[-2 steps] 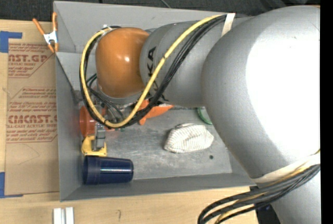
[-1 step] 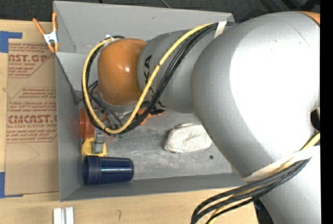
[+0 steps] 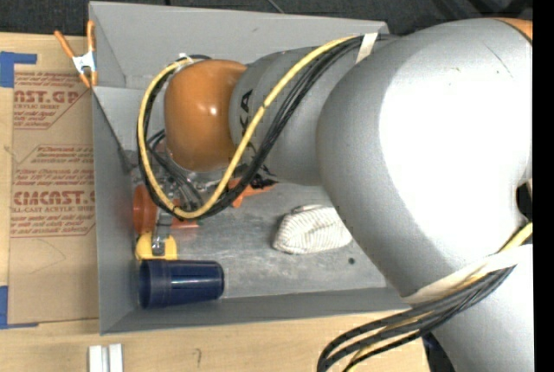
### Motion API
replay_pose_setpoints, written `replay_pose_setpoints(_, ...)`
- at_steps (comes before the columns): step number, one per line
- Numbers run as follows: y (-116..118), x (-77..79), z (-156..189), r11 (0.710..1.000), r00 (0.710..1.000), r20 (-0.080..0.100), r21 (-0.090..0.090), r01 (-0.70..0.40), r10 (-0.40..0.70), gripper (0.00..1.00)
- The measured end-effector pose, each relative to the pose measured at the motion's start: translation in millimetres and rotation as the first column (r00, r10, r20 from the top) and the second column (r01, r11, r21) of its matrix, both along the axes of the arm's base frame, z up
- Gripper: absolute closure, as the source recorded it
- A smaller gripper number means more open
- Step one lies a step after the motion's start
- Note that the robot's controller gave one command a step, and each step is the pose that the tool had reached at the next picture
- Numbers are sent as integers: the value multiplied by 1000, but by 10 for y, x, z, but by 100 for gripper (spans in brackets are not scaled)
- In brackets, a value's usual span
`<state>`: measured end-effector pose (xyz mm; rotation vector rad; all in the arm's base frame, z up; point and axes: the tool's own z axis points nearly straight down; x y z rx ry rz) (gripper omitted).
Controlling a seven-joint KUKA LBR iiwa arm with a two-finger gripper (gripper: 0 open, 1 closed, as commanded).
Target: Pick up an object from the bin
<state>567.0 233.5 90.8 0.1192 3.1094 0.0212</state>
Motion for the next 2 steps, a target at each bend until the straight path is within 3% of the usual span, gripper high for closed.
replay_pose_setpoints(1,0,0,0,1000,1000,0,0,0,0,100)
replay_pose_setpoints(2,-17,-89,342,1000,1000,-27,-11,4,-5,100)
